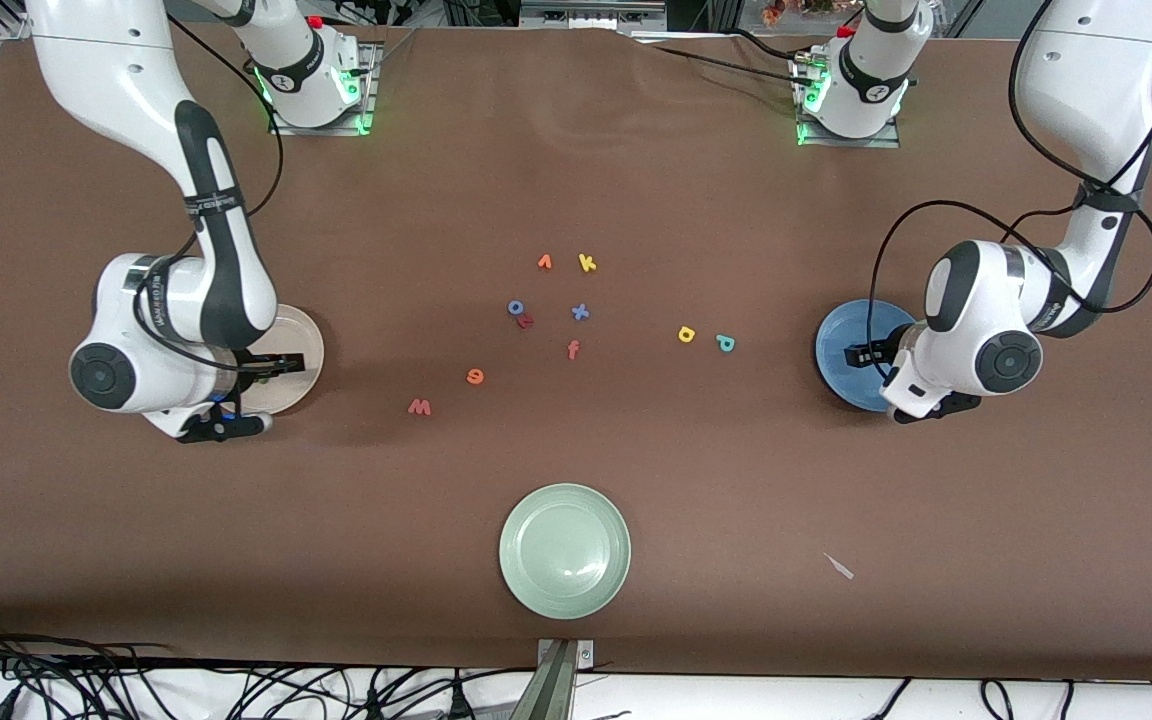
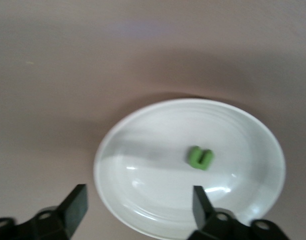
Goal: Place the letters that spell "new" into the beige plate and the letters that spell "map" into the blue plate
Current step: 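Drop the u on the beige plate while the left gripper drops the m, then grasp the pink w with the right gripper while the left gripper reaches the yellow d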
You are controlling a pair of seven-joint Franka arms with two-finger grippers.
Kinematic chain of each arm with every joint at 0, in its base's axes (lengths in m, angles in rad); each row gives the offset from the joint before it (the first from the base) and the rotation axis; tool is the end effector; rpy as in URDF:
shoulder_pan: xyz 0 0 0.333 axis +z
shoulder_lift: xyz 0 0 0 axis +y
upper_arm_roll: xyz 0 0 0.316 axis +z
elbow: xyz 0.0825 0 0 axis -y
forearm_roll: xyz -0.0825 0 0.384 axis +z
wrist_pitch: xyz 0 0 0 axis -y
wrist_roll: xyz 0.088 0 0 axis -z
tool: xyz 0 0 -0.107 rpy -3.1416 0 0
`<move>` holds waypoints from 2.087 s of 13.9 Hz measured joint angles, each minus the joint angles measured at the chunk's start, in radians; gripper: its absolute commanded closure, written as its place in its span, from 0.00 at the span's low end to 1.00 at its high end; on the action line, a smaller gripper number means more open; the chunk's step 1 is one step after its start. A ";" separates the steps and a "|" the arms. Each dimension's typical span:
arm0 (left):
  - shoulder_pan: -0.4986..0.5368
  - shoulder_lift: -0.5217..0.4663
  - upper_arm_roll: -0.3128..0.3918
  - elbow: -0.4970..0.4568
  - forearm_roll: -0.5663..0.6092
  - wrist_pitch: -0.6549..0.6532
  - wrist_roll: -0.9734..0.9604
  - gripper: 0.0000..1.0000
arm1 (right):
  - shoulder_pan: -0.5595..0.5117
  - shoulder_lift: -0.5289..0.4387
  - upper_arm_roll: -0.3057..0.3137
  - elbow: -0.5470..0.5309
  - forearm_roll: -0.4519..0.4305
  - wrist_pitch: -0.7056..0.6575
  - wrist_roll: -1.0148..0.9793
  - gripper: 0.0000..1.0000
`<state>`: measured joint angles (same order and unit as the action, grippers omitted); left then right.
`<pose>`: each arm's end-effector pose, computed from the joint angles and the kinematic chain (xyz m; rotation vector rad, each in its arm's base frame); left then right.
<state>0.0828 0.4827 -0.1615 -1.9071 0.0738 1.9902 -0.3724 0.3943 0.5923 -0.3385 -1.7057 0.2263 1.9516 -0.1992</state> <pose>0.5811 -0.0390 0.2208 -2.9895 -0.3810 0.5888 0.6331 0.0680 0.2420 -3.0717 -0.2499 0.4729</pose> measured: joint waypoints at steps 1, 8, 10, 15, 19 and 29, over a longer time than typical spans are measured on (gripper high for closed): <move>0.000 -0.011 0.000 0.002 0.000 -0.011 0.000 0.00 | 0.017 0.000 0.014 0.014 0.002 0.000 0.000 0.00; -0.001 -0.114 -0.006 0.054 0.000 -0.149 0.000 0.00 | 0.078 0.001 0.134 0.044 -0.001 0.091 -0.127 0.00; -0.001 -0.132 -0.009 0.078 0.000 -0.181 0.014 0.00 | 0.094 0.002 0.141 0.042 -0.003 0.129 -0.223 0.00; -0.005 -0.162 -0.015 0.145 0.000 -0.279 0.062 0.00 | 0.137 0.021 0.144 0.005 -0.122 0.277 -0.437 0.00; -0.011 -0.180 -0.071 0.159 -0.080 -0.289 0.034 0.00 | 0.185 0.067 0.146 0.001 -0.171 0.352 -0.508 0.00; -0.147 -0.016 -0.231 0.119 -0.131 0.021 -0.821 0.01 | 0.184 0.131 0.168 0.001 -0.172 0.461 -0.672 0.06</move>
<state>-0.0641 0.4671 -0.3926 -1.7886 -0.0572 2.0109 -1.1931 0.5781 0.7234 -0.1710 -1.7046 0.0540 2.4121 -0.8708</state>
